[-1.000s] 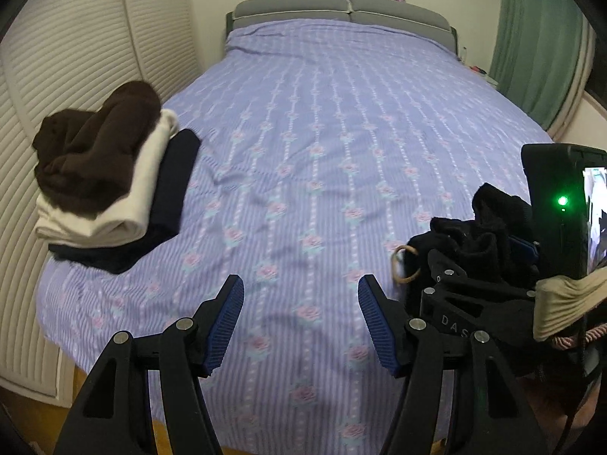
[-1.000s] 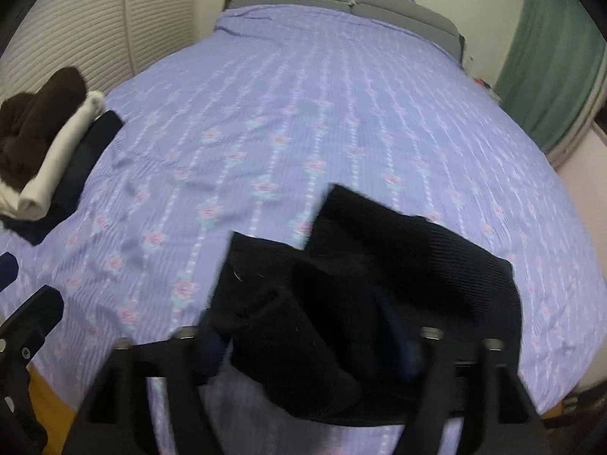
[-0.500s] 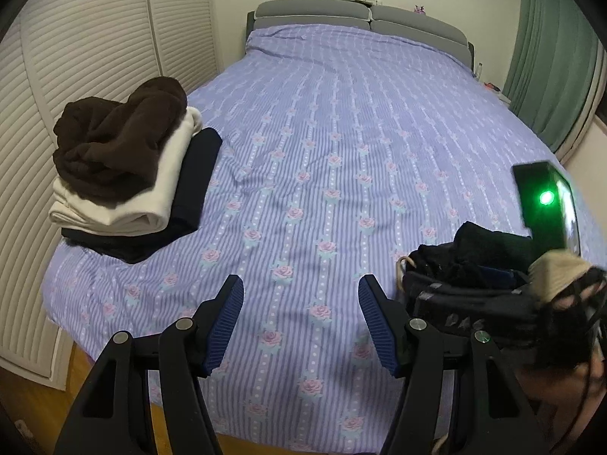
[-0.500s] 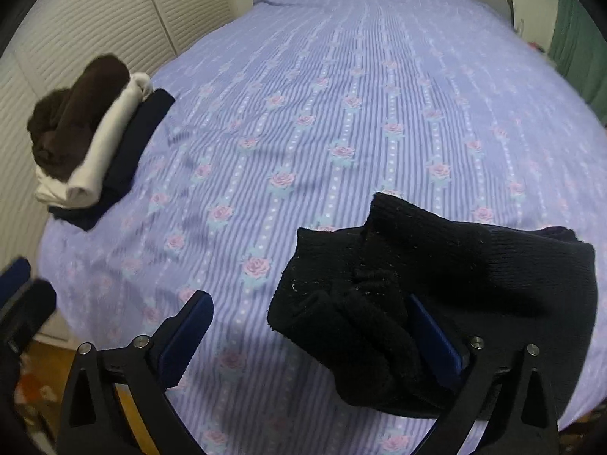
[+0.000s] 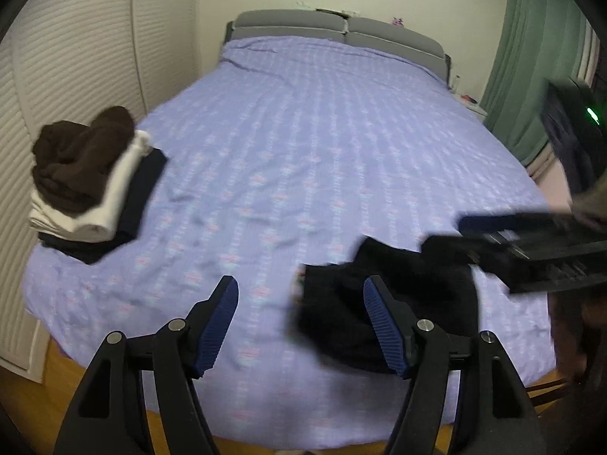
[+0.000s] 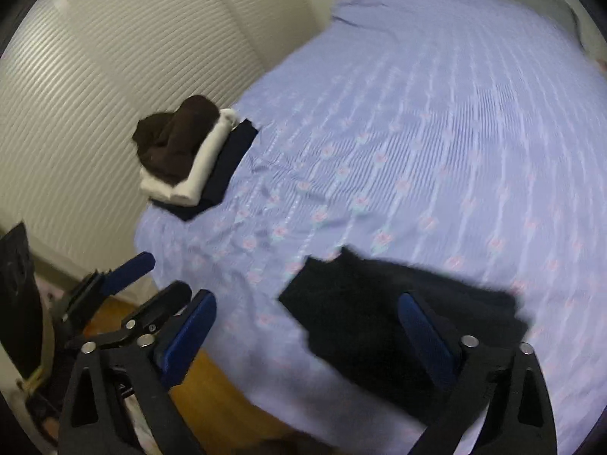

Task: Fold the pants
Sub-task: 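Grasp the folded sweatpants with the left tool while the right tool grasps the other side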

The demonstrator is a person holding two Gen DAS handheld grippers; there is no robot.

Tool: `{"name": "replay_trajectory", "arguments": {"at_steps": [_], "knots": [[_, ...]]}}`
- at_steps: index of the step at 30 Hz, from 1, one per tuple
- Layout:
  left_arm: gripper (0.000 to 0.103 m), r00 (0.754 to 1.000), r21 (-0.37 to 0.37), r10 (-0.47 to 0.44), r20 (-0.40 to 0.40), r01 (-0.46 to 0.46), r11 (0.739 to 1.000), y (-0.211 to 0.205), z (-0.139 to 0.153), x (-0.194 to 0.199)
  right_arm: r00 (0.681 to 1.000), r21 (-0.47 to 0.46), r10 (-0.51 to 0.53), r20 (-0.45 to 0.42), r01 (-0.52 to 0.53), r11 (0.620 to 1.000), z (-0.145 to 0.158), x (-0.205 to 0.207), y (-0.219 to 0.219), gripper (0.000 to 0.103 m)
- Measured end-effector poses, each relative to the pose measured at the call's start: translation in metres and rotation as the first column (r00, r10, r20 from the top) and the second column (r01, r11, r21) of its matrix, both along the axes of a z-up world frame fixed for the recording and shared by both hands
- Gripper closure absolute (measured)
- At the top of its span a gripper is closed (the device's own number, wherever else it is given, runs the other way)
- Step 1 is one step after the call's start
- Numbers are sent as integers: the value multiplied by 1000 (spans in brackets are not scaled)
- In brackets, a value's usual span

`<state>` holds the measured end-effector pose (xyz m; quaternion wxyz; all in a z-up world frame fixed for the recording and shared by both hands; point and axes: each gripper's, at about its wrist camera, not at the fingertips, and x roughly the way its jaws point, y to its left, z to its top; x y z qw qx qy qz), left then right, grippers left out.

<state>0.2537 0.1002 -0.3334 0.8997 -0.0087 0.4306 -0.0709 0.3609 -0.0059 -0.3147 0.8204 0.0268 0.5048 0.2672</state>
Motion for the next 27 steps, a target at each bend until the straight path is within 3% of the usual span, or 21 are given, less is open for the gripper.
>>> {"name": "replay_trajectory", "arguments": {"at_steps": [3, 5, 9, 13, 16, 17, 18, 19, 21, 22, 27], "knots": [[35, 1000, -15, -11, -21, 10, 1000, -36, -15, 3, 987, -68, 160, -10, -160, 985, -9, 25, -15, 49], [35, 999, -15, 3, -39, -3, 1000, -53, -26, 7, 959, -70, 278, -49, -281, 957, -18, 38, -15, 51], [40, 991, -66, 91, -98, -97, 993, -69, -48, 16, 824, -96, 559, -94, -566, 819, -36, 50, 9, 58], [52, 960, -102, 215, -177, -235, 967, -65, -75, 23, 719, -115, 681, -135, -694, 710, -49, 60, 25, 60], [54, 924, -154, 303, -233, -343, 927, -58, -94, 26, 638, -124, 749, -178, -770, 626, -58, 64, 30, 60], [54, 916, -169, 322, -239, -366, 915, -57, -98, 28, 616, -128, 764, -192, -787, 603, -62, 67, 34, 65], [57, 910, -190, 338, -240, -385, 903, -55, -102, 29, 592, -124, 777, -216, -806, 579, -67, 71, 39, 80], [61, 906, -216, 350, -238, -401, 890, -53, -104, 30, 570, -117, 787, -235, -821, 559, -71, 73, 42, 85], [85, 908, -292, 338, -246, -402, 868, -50, -106, 32, 532, -118, 814, -232, -846, 520, -72, 76, 44, 85], [85, 905, -300, 348, -245, -412, 860, -48, -105, 30, 517, -119, 825, -229, -856, 503, -71, 76, 44, 85], [86, 887, -316, 413, -207, -461, 829, -36, -81, 6, 501, 13, 846, -181, -859, 512, -48, 83, 39, 86]]}}
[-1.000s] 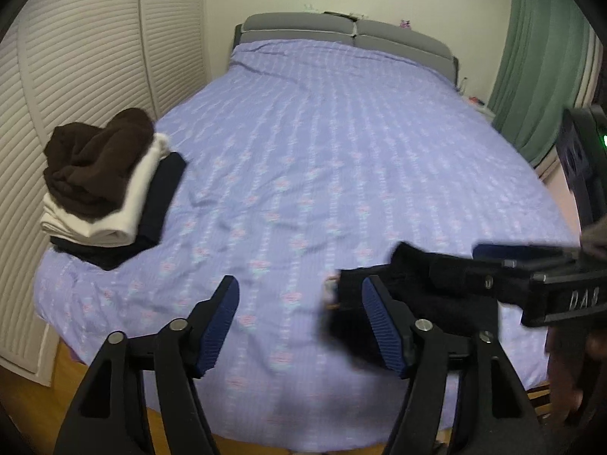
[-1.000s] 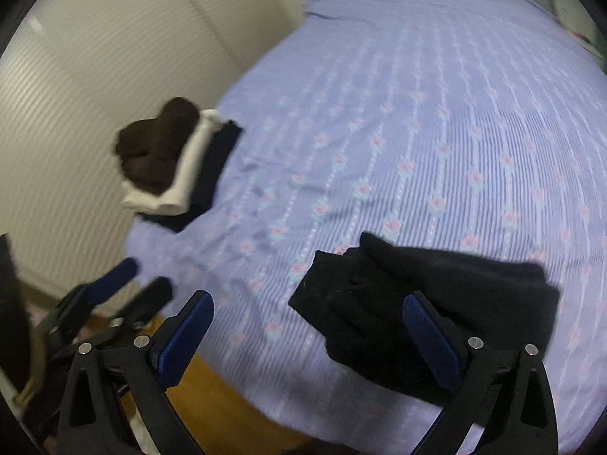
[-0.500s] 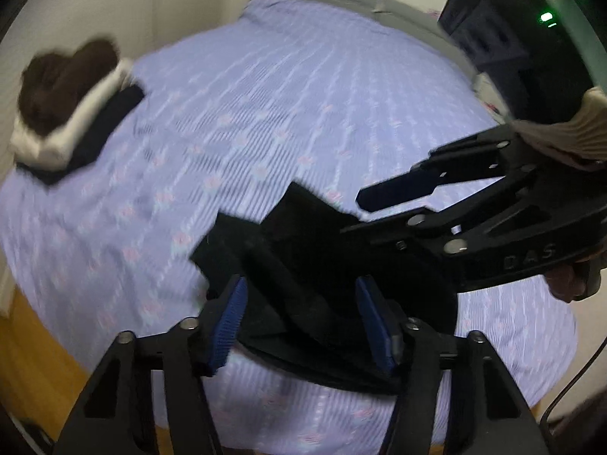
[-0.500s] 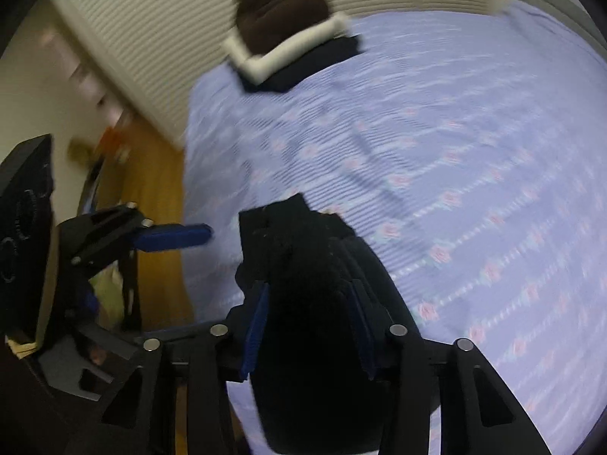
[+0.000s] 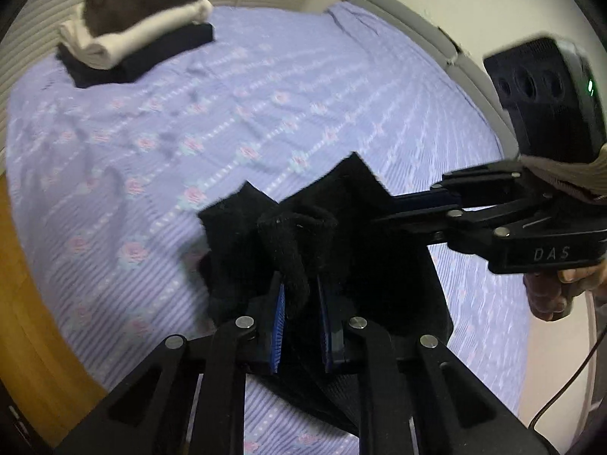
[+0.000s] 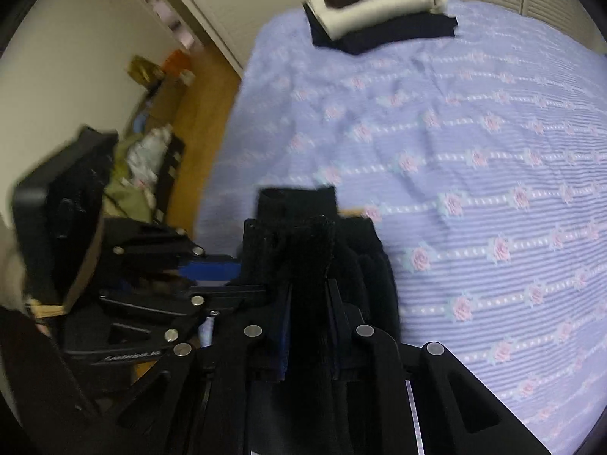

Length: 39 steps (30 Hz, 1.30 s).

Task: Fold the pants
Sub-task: 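Grasp the folded sweatpants with the left tool while the right tool grasps the other side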

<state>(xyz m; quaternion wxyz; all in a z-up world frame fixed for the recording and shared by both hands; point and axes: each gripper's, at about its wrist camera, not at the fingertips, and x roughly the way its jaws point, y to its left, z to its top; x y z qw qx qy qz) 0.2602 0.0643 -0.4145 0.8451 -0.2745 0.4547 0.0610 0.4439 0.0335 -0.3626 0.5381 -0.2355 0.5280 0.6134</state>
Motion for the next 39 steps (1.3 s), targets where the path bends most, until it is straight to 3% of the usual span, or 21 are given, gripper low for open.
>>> {"name": "replay_trajectory", "arguments": {"at_steps": [5, 10, 19, 22, 23, 25, 27, 28, 29, 31, 32, 35, 39], "knots": [[92, 999, 43, 37, 21, -38, 998, 10, 9, -15, 999, 55, 37, -15, -36, 998, 6, -2, 8, 86], [92, 997, 27, 59, -52, -58, 998, 23, -30, -10, 999, -9, 33, -4, -33, 999, -35, 2, 26, 86], [92, 999, 102, -12, -47, 17, 995, 20, -52, 5, 998, -76, -27, 60, 32, 997, -74, 7, 35, 86], [92, 998, 110, -32, -56, 38, 993, 21, -53, 6, 994, -93, -71, 82, 79, 993, -79, 11, 34, 71], [92, 998, 106, -41, -56, 47, 993, 21, -49, 7, 992, -100, -98, 85, 107, 989, -78, 14, 33, 59], [82, 997, 101, -64, -53, 69, 992, 22, -38, 6, 988, -79, -139, 65, 144, 986, -67, 17, 28, 57], [55, 995, 95, -96, -25, 98, 991, 25, -24, 2, 979, -50, -182, 91, 187, 981, -51, 14, 18, 51], [49, 993, 88, -114, -9, 115, 990, 27, -20, -1, 970, -33, -218, 111, 222, 974, -42, 13, 9, 50], [40, 991, 82, -134, 10, 132, 988, 30, -15, -4, 956, -11, -265, 130, 268, 963, -33, 12, -2, 47], [35, 986, 86, -166, 28, 163, 983, 35, -10, -10, 912, 50, -392, 123, 389, 920, -14, 10, -31, 38], [31, 982, 92, -184, 28, 181, 979, 38, -9, -11, 881, 72, -460, 109, 454, 888, -8, 7, -47, 29], [23, 968, 114, -251, 3, 249, 962, 42, -16, -7, 756, 93, -651, 68, 645, 758, 0, -8, -97, 24], [23, 936, 125, -351, -35, 353, 927, 39, -28, 8, 534, 54, -846, -2, 845, 533, -13, -43, -157, 24]]}}
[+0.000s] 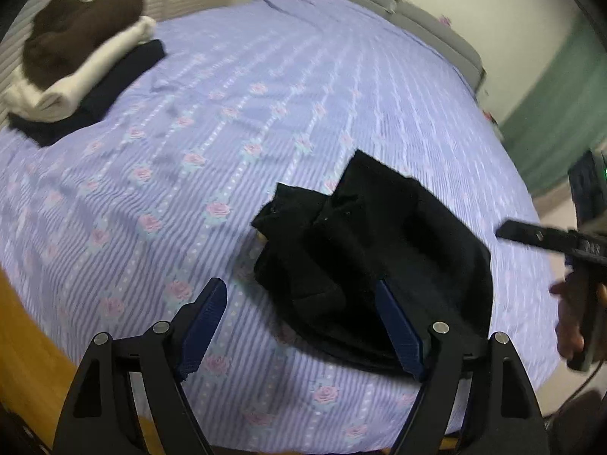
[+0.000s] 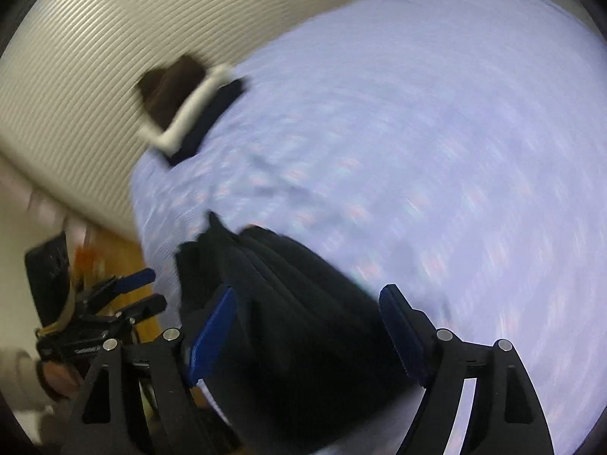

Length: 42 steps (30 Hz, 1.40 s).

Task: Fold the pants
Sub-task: 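Grasp the folded sweatpants with the left tool while the right tool grasps the other side, then lift the black sweatpants bundle with both tools, holding it together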

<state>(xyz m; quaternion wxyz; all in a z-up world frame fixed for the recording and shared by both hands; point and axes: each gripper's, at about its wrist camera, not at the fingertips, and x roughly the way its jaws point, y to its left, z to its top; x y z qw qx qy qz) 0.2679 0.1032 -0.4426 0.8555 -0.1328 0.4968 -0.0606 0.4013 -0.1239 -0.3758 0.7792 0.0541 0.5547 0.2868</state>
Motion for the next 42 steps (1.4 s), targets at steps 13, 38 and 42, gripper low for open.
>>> {"name": "replay_trajectory", "arguments": {"at_steps": [13, 38, 42], "knots": [[19, 991, -103, -98, -92, 88, 991, 6, -37, 42, 885, 167, -411, -218, 449, 878, -79, -64, -42, 24], [43, 992, -293, -90, -85, 62, 954, 6, -52, 47, 906, 388, -253, -340, 380, 840, -113, -41, -18, 54], [60, 994, -304, -74, -82, 46, 952, 7, -35, 47, 922, 393, -241, -304, 352, 850, -85, -40, -4, 58]]}}
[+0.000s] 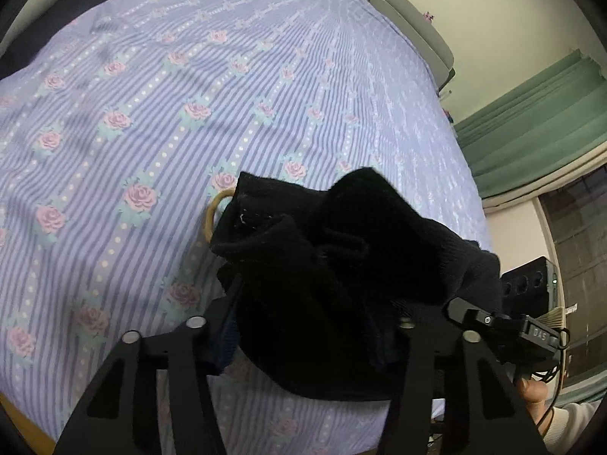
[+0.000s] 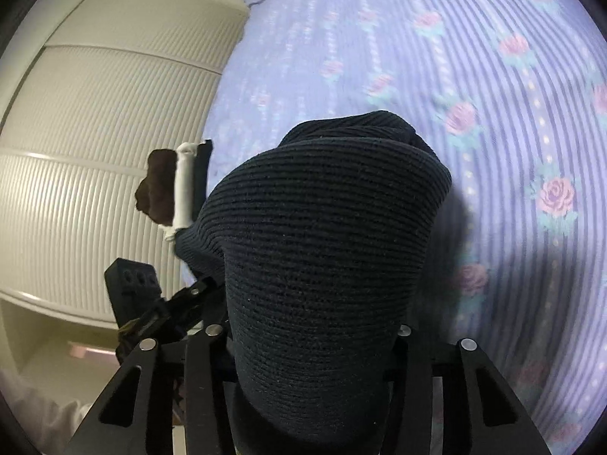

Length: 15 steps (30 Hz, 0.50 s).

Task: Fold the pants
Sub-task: 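Lift the black sweatpants bundle with both tools, holding it together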

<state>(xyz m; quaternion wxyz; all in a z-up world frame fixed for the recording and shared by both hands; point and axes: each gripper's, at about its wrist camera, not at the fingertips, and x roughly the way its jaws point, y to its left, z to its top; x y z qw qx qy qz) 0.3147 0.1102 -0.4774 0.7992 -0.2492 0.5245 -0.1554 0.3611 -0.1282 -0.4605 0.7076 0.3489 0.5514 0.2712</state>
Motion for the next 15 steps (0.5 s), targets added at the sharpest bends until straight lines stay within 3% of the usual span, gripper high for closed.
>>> {"name": "replay_trajectory", "arguments": {"at_steps": [2, 7, 15], "knots": [[67, 1000, 2, 3, 11, -3, 1000, -3, 9, -2, 1000, 0, 6, 18, -6, 1000, 14, 2, 4, 59], [67, 1000, -5, 13, 4, -13, 1000, -15, 10, -1, 999, -13, 29, 35, -28, 1000, 36, 5, 0, 60], [70, 1000, 21, 16, 24, -17, 1000, -22, -11, -5, 999, -40, 42, -32, -44, 998, 3, 7, -6, 60]]}}
